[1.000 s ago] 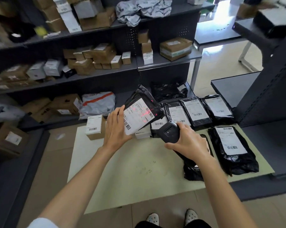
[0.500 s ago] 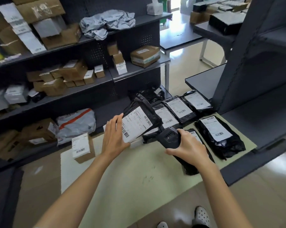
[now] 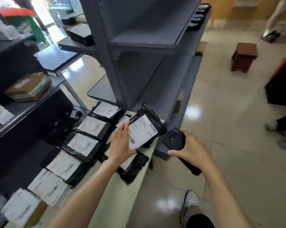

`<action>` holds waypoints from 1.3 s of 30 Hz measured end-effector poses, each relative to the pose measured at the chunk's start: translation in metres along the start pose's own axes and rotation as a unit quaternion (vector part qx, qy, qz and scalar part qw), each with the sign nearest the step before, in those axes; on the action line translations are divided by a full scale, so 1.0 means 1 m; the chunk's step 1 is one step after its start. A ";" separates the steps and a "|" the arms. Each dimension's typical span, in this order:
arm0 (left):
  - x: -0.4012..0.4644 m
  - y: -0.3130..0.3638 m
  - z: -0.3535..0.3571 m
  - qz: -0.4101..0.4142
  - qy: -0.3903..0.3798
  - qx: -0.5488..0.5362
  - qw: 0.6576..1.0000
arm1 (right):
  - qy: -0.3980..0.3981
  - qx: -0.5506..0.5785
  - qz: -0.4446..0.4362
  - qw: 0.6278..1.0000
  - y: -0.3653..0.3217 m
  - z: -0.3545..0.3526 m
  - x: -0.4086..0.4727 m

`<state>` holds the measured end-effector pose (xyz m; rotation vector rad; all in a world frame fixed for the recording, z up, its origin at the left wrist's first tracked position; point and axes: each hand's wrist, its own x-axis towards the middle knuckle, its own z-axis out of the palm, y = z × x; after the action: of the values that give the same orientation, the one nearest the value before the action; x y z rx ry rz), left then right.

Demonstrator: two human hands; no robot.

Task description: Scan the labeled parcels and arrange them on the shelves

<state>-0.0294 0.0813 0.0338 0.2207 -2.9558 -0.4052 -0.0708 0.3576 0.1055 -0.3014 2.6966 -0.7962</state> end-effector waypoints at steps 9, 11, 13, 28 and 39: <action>0.149 0.177 0.085 0.155 -0.034 -0.055 0.986 | 0.080 0.051 0.132 0.987 0.147 -0.104 0.046; 0.185 0.222 0.102 0.166 -0.033 -0.066 0.983 | 0.097 0.055 0.143 0.983 0.181 -0.135 0.066; 0.222 0.265 0.119 0.180 -0.034 -0.077 0.980 | 0.109 0.048 0.153 0.981 0.214 -0.169 0.088; 0.485 0.397 0.182 0.170 -0.013 -0.063 0.983 | 0.110 0.021 0.112 0.987 0.314 -0.323 0.326; 0.803 0.449 0.209 0.185 -0.002 -0.061 0.981 | 0.145 0.041 0.110 0.982 0.337 -0.455 0.602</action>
<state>-0.9058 0.4296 0.0619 -0.3397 -2.8721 -0.5283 -0.8280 0.6865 0.1387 0.1425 2.8845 -0.9441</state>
